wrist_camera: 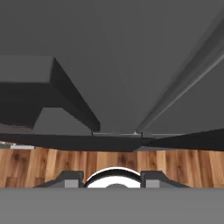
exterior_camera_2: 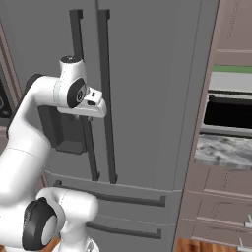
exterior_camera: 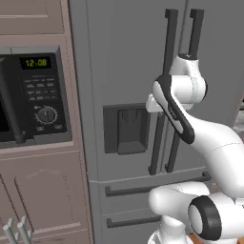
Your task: Open the fridge, grab two sodas, and place both sodas inside the bowl with ice on the dining counter.
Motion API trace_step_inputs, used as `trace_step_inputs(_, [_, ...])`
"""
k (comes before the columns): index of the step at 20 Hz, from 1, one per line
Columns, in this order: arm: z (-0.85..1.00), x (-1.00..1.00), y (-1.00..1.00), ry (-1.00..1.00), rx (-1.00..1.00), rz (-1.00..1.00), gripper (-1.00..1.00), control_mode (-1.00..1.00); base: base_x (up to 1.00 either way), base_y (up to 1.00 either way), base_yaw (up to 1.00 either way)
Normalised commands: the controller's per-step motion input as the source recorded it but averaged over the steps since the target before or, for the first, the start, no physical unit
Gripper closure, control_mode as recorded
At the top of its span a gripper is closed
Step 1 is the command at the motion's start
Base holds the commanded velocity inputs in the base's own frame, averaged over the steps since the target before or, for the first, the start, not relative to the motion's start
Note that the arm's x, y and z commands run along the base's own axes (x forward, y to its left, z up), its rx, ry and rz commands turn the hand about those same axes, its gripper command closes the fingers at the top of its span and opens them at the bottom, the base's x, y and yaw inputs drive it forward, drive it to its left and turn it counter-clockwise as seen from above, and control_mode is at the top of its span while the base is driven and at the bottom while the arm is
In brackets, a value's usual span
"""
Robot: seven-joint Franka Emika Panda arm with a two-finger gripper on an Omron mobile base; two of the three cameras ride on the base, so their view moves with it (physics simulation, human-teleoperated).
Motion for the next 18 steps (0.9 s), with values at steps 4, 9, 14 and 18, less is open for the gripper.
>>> trace_step_inputs(4, [0.0, -0.01, 0.0, 0.0, 0.0, 0.0, -1.0, 1.0, -0.12, -0.04, 0.0])
trace_step_inputs(9, [0.0, 0.0, 0.0, 0.0, 0.0, 0.0, -1.0, 1.0, -0.49, -0.31, 0.0])
trace_step_inputs(14, [0.0, 0.0, 0.0, 0.0, 0.0, 0.0, -1.0, 1.0, -0.45, -0.28, 0.0])
trace_step_inputs(18, [0.0, 0.0, 0.0, 0.0, 0.0, 0.0, -1.0, 1.0, -0.15, -0.47, -0.01])
